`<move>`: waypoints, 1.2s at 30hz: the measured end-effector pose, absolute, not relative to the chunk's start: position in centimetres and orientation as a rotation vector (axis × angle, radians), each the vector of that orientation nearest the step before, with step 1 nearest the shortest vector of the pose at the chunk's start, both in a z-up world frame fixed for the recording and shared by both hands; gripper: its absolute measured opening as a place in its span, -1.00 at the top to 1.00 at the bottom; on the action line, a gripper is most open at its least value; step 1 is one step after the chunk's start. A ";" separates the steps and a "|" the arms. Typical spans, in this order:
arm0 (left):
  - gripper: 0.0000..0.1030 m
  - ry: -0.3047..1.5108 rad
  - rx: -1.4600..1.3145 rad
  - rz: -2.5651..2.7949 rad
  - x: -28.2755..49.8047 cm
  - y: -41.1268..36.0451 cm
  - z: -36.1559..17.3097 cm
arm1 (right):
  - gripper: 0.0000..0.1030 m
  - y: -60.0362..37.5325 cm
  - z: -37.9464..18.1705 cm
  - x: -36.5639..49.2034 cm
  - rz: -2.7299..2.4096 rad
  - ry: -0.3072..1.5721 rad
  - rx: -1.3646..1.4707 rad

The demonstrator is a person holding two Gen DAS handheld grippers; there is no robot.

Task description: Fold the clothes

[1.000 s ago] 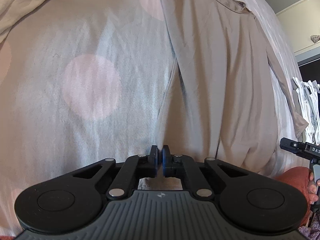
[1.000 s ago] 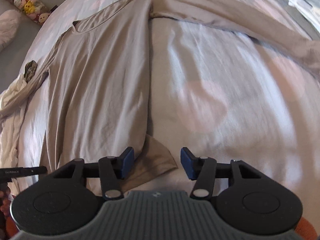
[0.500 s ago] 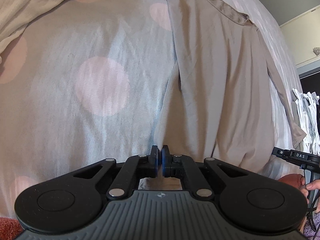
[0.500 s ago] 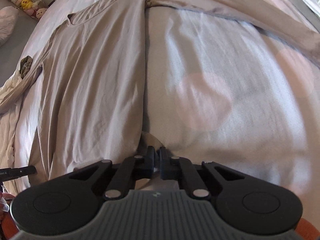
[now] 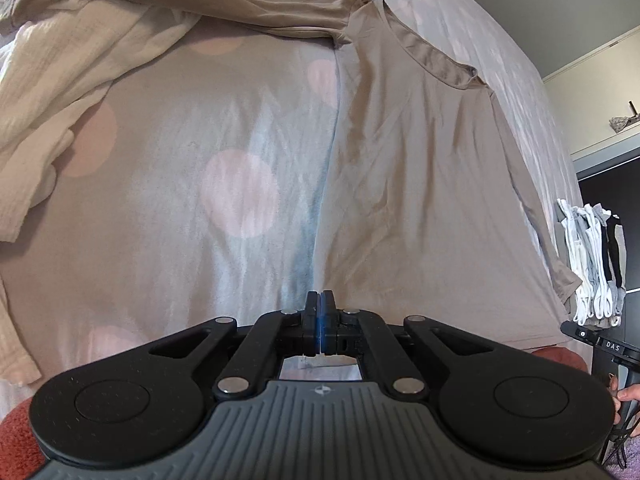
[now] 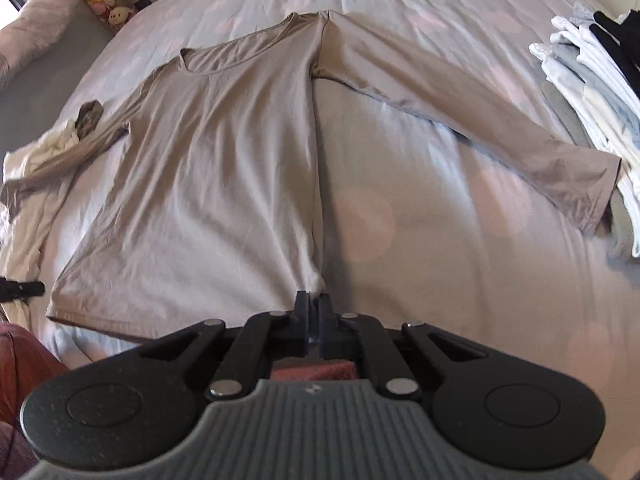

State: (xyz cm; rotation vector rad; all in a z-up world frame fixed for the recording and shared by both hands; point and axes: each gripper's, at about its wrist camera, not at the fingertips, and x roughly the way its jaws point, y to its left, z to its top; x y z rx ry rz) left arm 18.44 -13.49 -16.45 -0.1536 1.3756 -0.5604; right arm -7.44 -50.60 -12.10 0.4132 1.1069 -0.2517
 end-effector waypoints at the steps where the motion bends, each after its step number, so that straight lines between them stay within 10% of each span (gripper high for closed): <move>1: 1.00 1.383 -0.142 -0.555 18.4 -13.1 -16.5 | 0.92 -50.5 -12.4 -7.6 -0.251 1.119 0.397; 9: 0.98 1.441 -0.083 -0.534 18.7 -13.4 -17.6 | 0.90 -49.3 -16.5 -6.8 -0.252 1.203 0.319; 12: 0.66 1.478 -0.072 -0.525 19.0 -14.5 -18.3 | 0.85 -49.0 -16.7 -6.6 -0.249 1.209 0.299; 17: 0.48 1.562 -0.005 -0.508 19.2 -17.4 -20.8 | 0.27 -50.2 -15.2 -7.2 -0.277 1.128 0.346; 23: 0.51 1.598 0.139 -0.474 18.9 -19.7 -22.8 | 0.26 -52.8 -15.1 -7.7 -0.335 1.088 0.435; 27: 0.94 1.557 0.192 -0.513 18.2 -20.1 -22.7 | 0.24 -53.4 -16.6 -7.3 -0.344 1.095 0.502; 36: 0.96 1.569 0.209 -0.582 17.4 -17.4 -20.7 | 0.10 -53.4 -16.9 -7.4 -0.320 1.104 0.520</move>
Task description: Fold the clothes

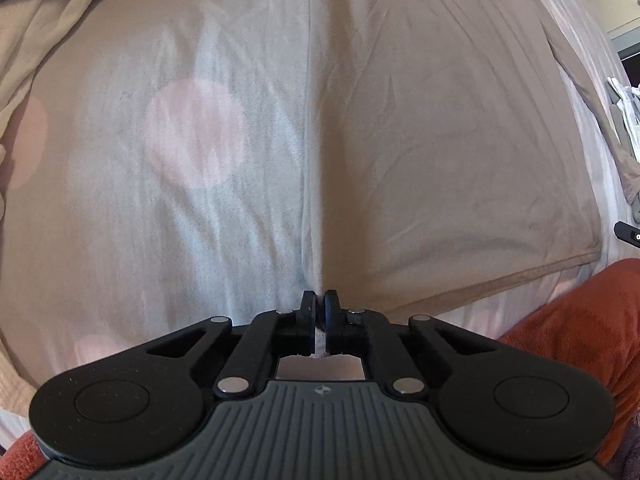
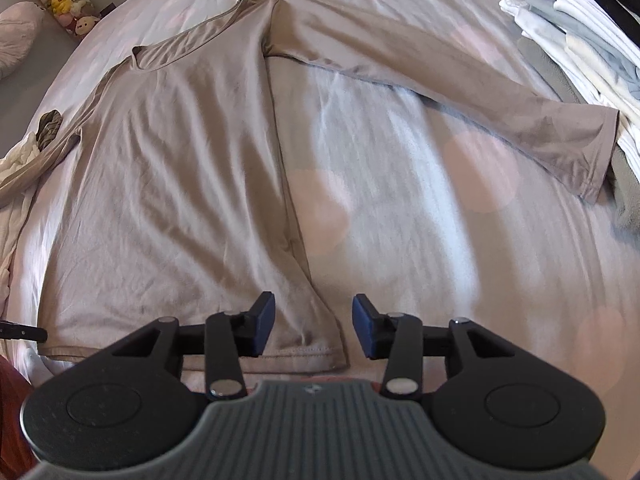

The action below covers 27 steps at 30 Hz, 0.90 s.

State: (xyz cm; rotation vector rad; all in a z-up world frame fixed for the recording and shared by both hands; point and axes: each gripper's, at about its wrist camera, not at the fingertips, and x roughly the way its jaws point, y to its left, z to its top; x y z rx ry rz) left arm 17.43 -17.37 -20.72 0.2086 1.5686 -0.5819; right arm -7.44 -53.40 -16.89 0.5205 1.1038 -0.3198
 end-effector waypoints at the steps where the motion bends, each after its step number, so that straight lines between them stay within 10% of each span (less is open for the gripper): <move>1: 0.96 1.582 0.217 -0.577 17.4 -17.1 -20.9 | 0.08 -53.3 -16.9 -7.2 -0.317 1.111 0.514; 27: 0.96 1.605 0.370 -0.482 16.8 -15.9 -23.4 | 0.36 -45.0 -21.3 1.6 -0.054 1.365 0.077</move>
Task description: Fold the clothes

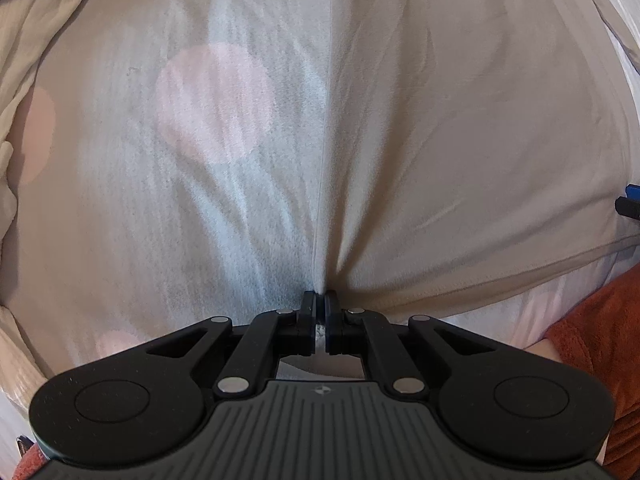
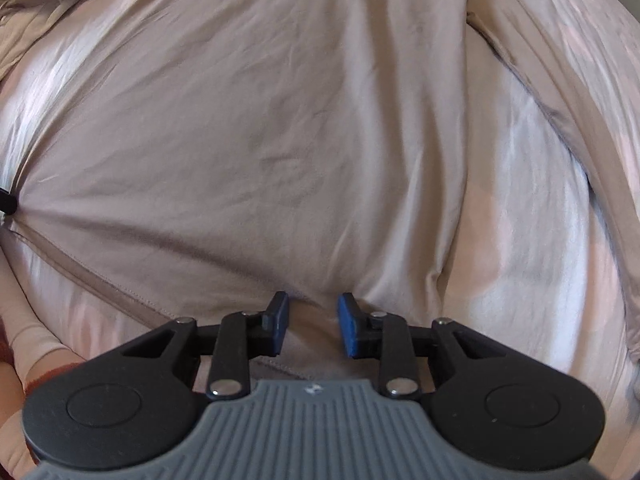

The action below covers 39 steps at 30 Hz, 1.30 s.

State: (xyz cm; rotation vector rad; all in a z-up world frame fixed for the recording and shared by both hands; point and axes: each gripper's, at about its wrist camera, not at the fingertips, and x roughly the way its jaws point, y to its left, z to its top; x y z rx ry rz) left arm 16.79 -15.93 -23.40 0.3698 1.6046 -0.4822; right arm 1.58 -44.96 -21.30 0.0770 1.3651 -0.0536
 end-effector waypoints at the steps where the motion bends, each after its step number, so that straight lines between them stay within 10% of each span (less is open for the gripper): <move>1: 0.96 1.604 0.370 -0.482 16.8 -15.8 -23.4 | 0.36 -45.1 -21.4 1.5 -0.041 1.379 0.090; 8: 0.91 1.539 0.262 -0.538 17.4 -14.7 -21.5 | 0.38 -46.8 -18.8 -0.9 -0.034 1.207 0.188; 16: 0.26 1.447 0.084 -0.642 18.4 -13.6 -18.1 | 0.32 -54.0 -14.5 -3.4 -0.179 1.001 0.342; 32: 0.24 1.139 0.024 -0.556 27.9 -21.5 -18.0 | 0.30 -62.3 -17.4 2.7 -0.291 0.788 0.618; 39: 0.24 1.085 0.042 -0.503 31.9 -25.6 -19.8 | 0.29 -61.0 -18.5 9.0 -0.278 0.832 0.287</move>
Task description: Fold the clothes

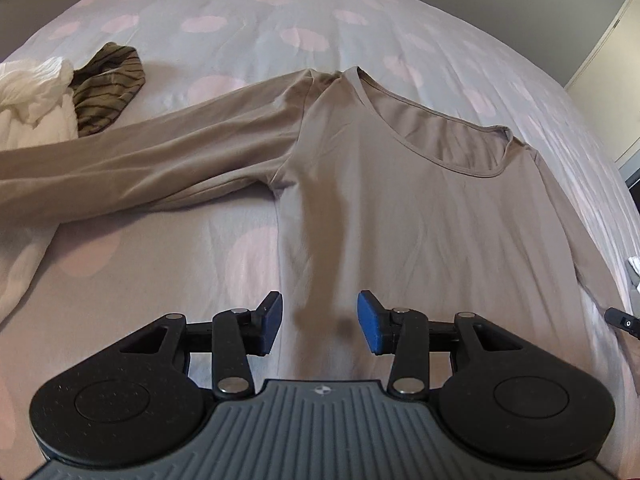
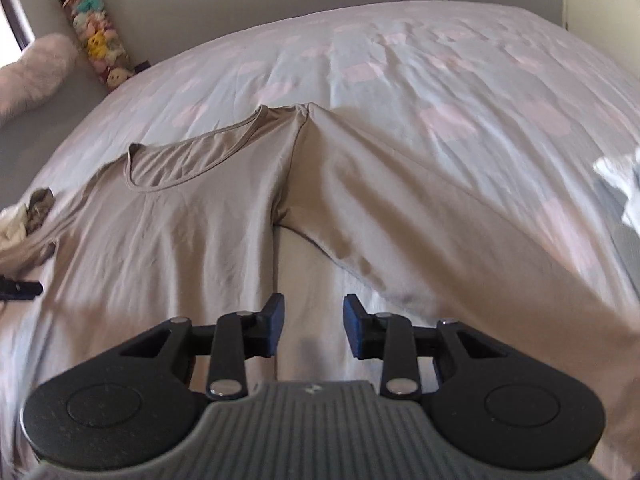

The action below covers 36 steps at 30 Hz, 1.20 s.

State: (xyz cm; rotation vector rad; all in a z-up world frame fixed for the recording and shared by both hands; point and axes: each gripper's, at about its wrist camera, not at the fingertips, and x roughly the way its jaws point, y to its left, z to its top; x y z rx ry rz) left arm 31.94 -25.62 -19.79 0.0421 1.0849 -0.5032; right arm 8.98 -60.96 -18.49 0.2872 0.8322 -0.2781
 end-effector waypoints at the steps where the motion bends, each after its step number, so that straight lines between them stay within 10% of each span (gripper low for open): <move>1: 0.24 1.075 0.052 -0.509 32.2 -26.1 -20.2 | 0.25 -60.6 -18.7 9.7 -0.278 0.837 0.221; 6: 0.24 1.051 0.128 -0.547 32.5 -27.3 -22.1 | 0.13 -59.3 -19.9 12.4 -0.274 0.867 -0.022; 15: 0.21 1.024 0.154 -0.587 32.6 -27.3 -22.2 | 0.93 -61.4 -21.7 13.9 -0.385 0.913 -0.123; 23: 0.20 1.011 0.194 -0.593 32.3 -27.8 -22.3 | 0.93 -66.9 -20.8 14.1 -0.521 0.920 -0.012; 36: 0.20 1.009 0.201 -0.607 32.6 -27.8 -21.4 | 0.17 -70.4 -15.8 10.8 -0.425 0.879 0.154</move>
